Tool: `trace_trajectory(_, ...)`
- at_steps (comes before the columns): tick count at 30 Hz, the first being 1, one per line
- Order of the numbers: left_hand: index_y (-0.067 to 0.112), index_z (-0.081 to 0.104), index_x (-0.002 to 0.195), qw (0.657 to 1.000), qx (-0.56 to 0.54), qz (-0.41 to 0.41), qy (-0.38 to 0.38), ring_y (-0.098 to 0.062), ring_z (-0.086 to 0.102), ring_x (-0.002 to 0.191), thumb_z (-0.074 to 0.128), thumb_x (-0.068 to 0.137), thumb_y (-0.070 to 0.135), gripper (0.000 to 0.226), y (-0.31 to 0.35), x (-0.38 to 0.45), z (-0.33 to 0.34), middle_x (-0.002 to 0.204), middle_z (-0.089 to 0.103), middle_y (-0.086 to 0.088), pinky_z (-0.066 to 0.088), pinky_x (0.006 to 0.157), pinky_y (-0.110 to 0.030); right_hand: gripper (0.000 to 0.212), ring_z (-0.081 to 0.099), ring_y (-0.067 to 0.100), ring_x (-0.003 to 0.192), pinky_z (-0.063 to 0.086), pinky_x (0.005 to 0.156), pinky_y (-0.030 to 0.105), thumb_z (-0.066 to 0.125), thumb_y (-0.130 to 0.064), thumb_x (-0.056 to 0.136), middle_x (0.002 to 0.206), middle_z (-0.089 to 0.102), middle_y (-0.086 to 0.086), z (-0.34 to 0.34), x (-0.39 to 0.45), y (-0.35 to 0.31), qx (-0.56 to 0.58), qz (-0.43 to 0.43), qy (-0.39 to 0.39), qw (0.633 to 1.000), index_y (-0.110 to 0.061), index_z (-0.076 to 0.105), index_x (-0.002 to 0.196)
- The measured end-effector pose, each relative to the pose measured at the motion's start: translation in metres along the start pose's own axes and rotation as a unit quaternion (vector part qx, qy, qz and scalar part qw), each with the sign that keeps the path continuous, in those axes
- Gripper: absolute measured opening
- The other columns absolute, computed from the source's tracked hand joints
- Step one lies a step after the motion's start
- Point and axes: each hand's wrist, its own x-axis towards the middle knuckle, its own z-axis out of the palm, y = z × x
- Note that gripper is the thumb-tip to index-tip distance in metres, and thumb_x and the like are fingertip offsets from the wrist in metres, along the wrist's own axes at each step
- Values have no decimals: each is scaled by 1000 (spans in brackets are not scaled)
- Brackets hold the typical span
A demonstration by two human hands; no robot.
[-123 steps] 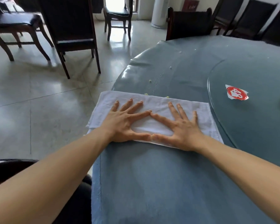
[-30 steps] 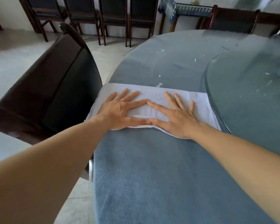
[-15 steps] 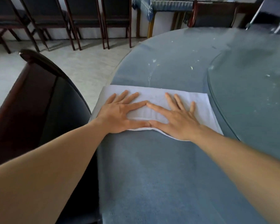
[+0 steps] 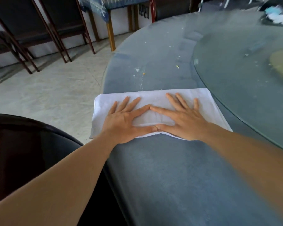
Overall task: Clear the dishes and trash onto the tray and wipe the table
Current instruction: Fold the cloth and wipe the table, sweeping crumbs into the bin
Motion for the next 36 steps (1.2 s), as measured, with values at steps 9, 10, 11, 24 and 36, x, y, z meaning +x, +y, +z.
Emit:
trace_trajectory(9,73,3,144,998,17,55,-12,0,-14,153,10,53,111,99,-28,64,-13,165,-6,32,-6,127,-41,71,-14,27,159,-6,111,80,-5,-106,62,173,-13,-6,0,51,6,-9,47,15,999,-88,-12,130)
trace_trajectory(10,74,3,144,998,21,59,-14,1,-14,153,11,53,110,98,-32,73,-15,164,-6,32,-6,127,-41,72,-15,26,159,-5,111,80,-6,-106,61,173,-14,-6,-2,58,8,-14,53,12,998,-88,-12,131)
trace_trajectory(11,74,3,143,998,24,63,-17,1,-15,153,11,53,110,98,-35,84,-17,164,-6,33,-7,127,-40,72,-16,26,159,-5,112,80,-7,-105,61,173,-14,-6,-4,67,9,-18,60,10,998,-87,-12,131)
trace_trajectory(24,72,1,144,987,56,143,-47,-1,-14,153,9,51,110,101,-81,246,-45,164,-8,33,-7,127,-39,65,-22,26,157,-10,113,77,5,-98,71,172,-18,-7,-29,192,39,-1,131,-22,991,-86,-10,133)
trace_trajectory(36,76,-3,140,977,70,196,-51,-1,-14,153,6,50,111,97,-100,383,-57,163,-9,34,-6,126,-40,71,-21,25,158,-8,116,76,7,-94,74,172,-19,-7,-46,290,77,0,201,-37,979,-79,-4,142)
